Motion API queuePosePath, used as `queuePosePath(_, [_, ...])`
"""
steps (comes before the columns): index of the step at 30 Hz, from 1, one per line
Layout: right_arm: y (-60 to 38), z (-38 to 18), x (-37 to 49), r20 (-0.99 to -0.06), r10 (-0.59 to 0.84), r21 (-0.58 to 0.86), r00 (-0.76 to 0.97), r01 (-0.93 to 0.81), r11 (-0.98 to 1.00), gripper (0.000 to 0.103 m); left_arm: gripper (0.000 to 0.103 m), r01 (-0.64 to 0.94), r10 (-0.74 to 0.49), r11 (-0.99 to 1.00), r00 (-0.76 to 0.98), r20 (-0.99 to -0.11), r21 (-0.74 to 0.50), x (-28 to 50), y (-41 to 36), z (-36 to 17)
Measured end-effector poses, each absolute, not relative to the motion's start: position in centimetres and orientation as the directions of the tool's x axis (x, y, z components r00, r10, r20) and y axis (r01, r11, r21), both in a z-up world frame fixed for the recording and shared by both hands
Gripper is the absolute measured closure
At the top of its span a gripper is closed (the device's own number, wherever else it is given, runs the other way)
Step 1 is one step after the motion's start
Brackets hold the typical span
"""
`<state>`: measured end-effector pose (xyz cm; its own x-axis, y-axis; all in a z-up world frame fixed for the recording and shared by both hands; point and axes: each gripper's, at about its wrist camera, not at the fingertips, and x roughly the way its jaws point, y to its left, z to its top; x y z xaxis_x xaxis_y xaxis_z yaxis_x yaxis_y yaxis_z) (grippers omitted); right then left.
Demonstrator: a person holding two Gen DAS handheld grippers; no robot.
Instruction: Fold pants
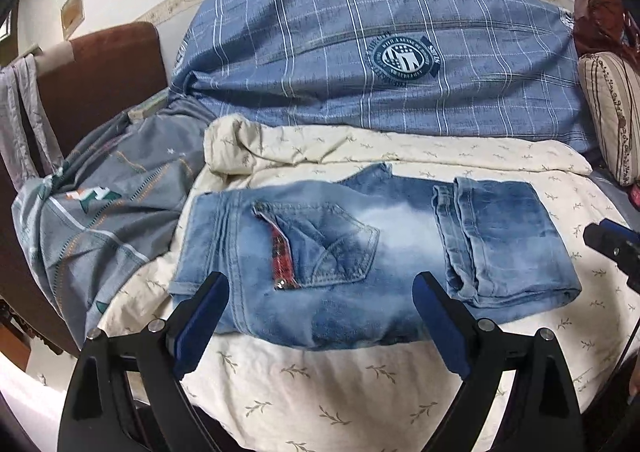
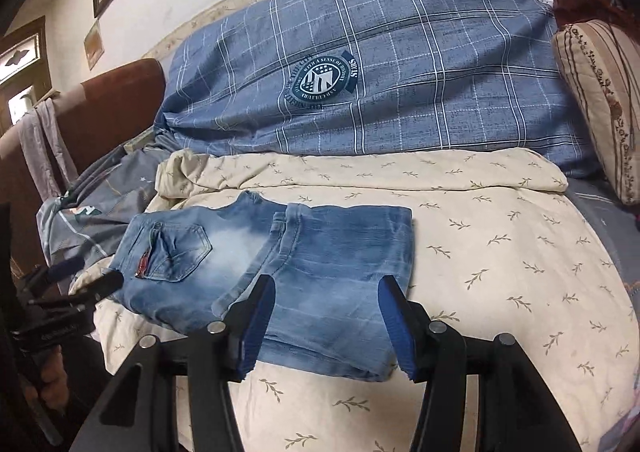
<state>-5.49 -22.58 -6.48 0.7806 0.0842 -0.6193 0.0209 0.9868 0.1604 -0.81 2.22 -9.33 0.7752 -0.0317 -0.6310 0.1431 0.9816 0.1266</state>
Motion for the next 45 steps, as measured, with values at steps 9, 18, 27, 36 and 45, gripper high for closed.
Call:
queuePosePath(9, [-21.5, -7.1, -4.9, -0.637, 0.095, 0.147, 0.765, 0.000, 0.989, 0.046, 0.010, 0.137, -0.015, 0.980, 0.769, -0.639, 0.142, -0.5, 2.4, -9.9])
queuePosePath(18, [-20.8, -7.4, -4.6, -0.641, 0.102, 0.137, 0.761, -0.018, 0.990, 0.046, 0.010, 0.119, -0.001, 0.983, 0.765, -0.644, 0.140, -0.2, 3.0, -10.2])
queuePosePath(27, [-20.8, -7.3, -4.7, -0.641, 0.108, 0.143, 0.760, -0.021, 0.990, 0.046, 0.010, 0.131, -0.003, 0.980, 0.761, -0.649, 0.149, -0.3, 2.7, -10.5])
queuePosePath(36, [-20.6, -7.4, -4.7, -0.640, 0.112, 0.144, 0.760, -0.024, 0.989, 0.046, 0.010, 0.118, 0.005, 0.982, 0.762, -0.647, 0.147, -0.2, 3.1, -10.4])
queuePosePath(45, [-20.4, -7.6, -4.5, -0.646, 0.113, 0.138, 0.755, -0.030, 0.990, 0.046, 0.010, 0.106, 0.011, 0.984, 0.757, -0.654, 0.140, 0.0, 3.5, -10.7])
